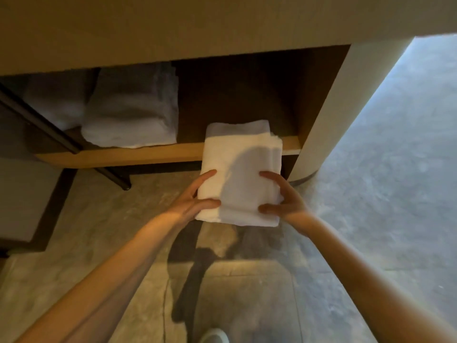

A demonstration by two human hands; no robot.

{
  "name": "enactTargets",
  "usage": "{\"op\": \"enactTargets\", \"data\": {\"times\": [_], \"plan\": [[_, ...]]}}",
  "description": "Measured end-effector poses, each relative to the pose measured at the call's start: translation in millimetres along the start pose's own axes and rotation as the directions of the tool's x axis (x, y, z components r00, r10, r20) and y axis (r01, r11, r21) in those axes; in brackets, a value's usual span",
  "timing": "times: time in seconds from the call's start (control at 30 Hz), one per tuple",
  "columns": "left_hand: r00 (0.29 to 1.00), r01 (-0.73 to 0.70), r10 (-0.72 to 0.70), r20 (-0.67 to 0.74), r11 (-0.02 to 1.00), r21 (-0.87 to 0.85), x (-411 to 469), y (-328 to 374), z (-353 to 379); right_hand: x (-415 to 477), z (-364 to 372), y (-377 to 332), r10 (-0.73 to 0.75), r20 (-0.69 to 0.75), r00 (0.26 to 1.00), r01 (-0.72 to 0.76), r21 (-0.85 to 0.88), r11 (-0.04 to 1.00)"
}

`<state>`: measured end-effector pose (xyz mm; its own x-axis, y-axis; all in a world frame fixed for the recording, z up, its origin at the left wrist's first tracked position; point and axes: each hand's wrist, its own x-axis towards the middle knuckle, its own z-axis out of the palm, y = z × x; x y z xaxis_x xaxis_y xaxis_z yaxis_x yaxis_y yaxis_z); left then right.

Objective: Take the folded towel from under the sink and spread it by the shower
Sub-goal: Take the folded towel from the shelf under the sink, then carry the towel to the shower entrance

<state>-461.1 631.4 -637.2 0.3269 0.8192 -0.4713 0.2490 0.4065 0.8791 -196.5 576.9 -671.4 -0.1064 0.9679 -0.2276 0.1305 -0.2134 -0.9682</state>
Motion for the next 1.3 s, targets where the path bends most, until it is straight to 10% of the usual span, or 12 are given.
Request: {"op": "enactTargets", "data": {"times": [0.53, 0.93, 1.3], "plan": [[0.980, 0.201, -0.197, 0.042, 0.953, -0.226, -341.8, 221.1, 40.0, -273.3, 10.7, -323.5, 0.336, 0.027, 0.941, -0.337, 0.021, 0.941], [0.980, -0.198, 0.197, -0.019, 0.978, -0.073, -517.3, 501.6, 16.9, -356.1, -24.2, -641.0, -0.053, -0.001, 0.999, 0.053, -0.040, 0.998], [0.769, -0.611, 0.623, -0.141, 0.782, 0.123, -505.7, 678.4, -32.5, -285.5, -41.2, -805.5, -0.509, -0.101, 0.855, 0.498, -0.121, 0.859]]}}
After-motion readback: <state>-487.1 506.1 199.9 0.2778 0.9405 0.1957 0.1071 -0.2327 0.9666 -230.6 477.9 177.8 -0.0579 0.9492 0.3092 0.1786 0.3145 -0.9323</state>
